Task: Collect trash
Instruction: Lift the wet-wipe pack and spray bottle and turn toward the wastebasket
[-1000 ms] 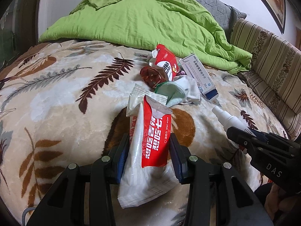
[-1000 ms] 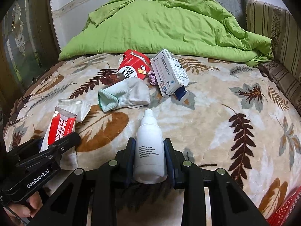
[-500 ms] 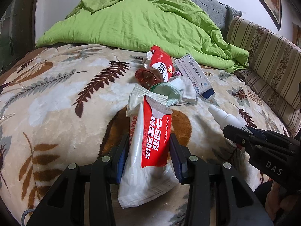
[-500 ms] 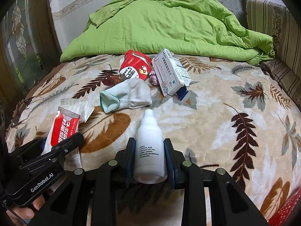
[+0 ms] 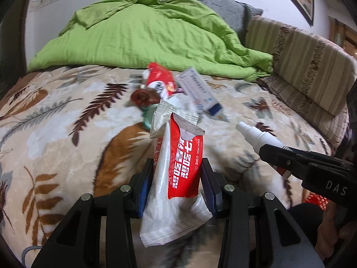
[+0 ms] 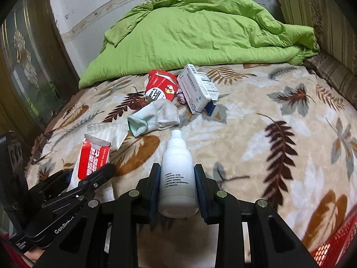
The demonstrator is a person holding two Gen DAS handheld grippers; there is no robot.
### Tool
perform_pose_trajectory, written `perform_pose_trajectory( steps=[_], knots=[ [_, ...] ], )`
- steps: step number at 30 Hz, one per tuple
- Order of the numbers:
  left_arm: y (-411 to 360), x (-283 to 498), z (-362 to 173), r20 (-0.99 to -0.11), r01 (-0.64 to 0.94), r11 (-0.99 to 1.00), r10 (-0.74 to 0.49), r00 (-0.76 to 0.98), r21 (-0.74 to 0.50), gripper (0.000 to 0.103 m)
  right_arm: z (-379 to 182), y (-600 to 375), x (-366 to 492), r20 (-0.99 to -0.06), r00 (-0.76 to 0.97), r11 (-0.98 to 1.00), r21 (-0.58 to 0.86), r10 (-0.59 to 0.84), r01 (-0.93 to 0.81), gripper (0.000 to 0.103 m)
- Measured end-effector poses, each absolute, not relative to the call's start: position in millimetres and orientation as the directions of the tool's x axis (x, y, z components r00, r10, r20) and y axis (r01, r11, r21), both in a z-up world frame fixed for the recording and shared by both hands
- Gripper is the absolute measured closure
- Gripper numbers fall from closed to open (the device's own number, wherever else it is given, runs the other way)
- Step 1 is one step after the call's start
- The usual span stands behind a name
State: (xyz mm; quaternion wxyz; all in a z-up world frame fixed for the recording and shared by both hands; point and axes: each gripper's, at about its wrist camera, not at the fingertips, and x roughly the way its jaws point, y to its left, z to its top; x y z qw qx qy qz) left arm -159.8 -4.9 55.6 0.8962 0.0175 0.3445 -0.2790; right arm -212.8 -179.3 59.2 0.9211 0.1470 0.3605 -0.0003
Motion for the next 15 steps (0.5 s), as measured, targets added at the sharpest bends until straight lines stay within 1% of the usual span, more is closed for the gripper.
perform_pose_trajectory(
  steps=[8, 15],
  knots=[
    [-28.7, -183.3, 72.3, -0.616, 0.587, 0.792, -0.550, 0.564, -0.169, 0.063, 82.1, -195.6, -250.5, -0.633, 0.769, 0.949, 0.288, 0.088, 0.129, 0.070],
    [-45.7, -201.2, 79.6, -0.612, 0.633, 0.758, -0.577, 0.541, -0.156, 0.063, 79.6, -214.1, -276.2, -0.642, 0.765, 0.938, 0.297, 0.057, 0.180, 0.070]
  ],
)
